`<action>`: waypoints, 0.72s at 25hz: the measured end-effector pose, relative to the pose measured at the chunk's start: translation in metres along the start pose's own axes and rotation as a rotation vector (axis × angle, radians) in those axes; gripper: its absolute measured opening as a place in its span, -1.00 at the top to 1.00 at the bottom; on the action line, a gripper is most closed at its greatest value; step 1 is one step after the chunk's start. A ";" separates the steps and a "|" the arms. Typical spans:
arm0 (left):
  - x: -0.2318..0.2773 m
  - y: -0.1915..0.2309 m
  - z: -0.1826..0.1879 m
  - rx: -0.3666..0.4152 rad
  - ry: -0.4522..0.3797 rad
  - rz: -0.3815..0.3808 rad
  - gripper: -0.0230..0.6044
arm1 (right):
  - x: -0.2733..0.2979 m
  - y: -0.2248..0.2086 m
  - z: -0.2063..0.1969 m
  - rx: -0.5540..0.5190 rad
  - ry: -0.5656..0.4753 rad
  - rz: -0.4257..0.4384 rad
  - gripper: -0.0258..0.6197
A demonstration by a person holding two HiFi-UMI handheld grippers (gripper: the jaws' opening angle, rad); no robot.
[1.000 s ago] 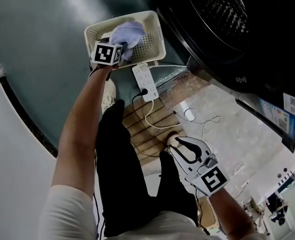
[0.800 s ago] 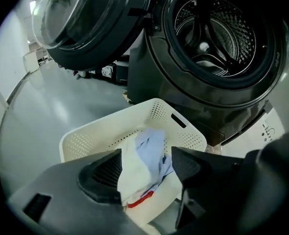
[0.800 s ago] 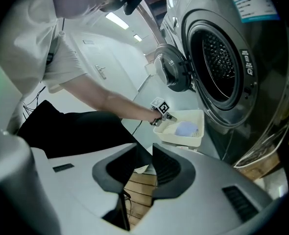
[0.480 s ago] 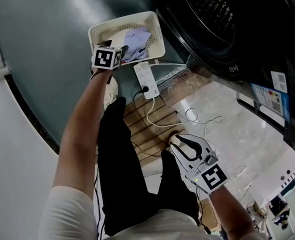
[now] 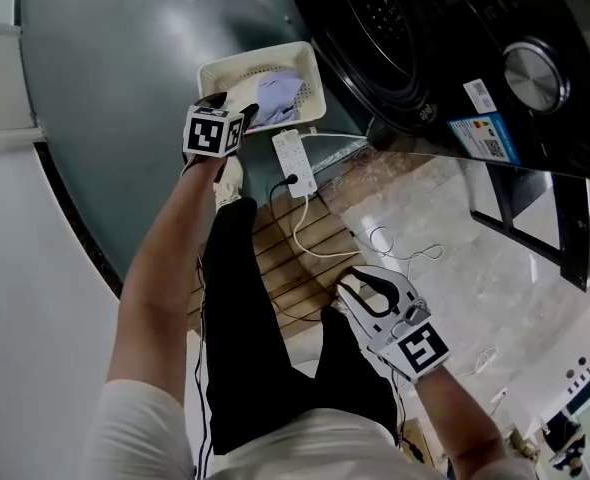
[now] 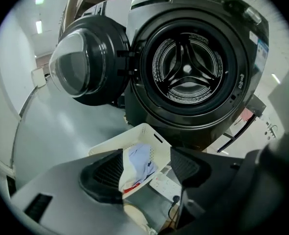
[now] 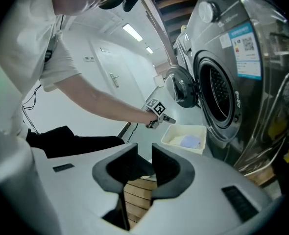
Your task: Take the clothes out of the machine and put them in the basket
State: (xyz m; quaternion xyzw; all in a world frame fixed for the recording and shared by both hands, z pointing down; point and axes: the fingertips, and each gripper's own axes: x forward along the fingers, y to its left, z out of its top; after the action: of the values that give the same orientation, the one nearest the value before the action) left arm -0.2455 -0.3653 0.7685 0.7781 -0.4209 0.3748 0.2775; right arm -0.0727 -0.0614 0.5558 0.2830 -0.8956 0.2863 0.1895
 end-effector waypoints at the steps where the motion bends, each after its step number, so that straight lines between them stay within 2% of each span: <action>1: -0.013 -0.005 0.003 0.004 -0.010 0.004 -0.03 | -0.008 0.004 0.002 -0.011 -0.008 0.001 0.67; 8: -0.102 -0.050 0.019 0.005 -0.090 0.008 0.07 | -0.068 0.027 0.009 -0.072 -0.049 -0.018 0.67; 18: -0.222 -0.142 0.036 0.032 -0.216 -0.035 0.30 | -0.142 0.054 0.025 -0.152 -0.109 -0.032 0.67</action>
State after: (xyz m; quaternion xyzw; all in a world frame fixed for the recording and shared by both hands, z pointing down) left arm -0.1916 -0.2231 0.5507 0.8254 -0.4289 0.2905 0.2244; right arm -0.0012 0.0157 0.4439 0.2970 -0.9191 0.1987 0.1660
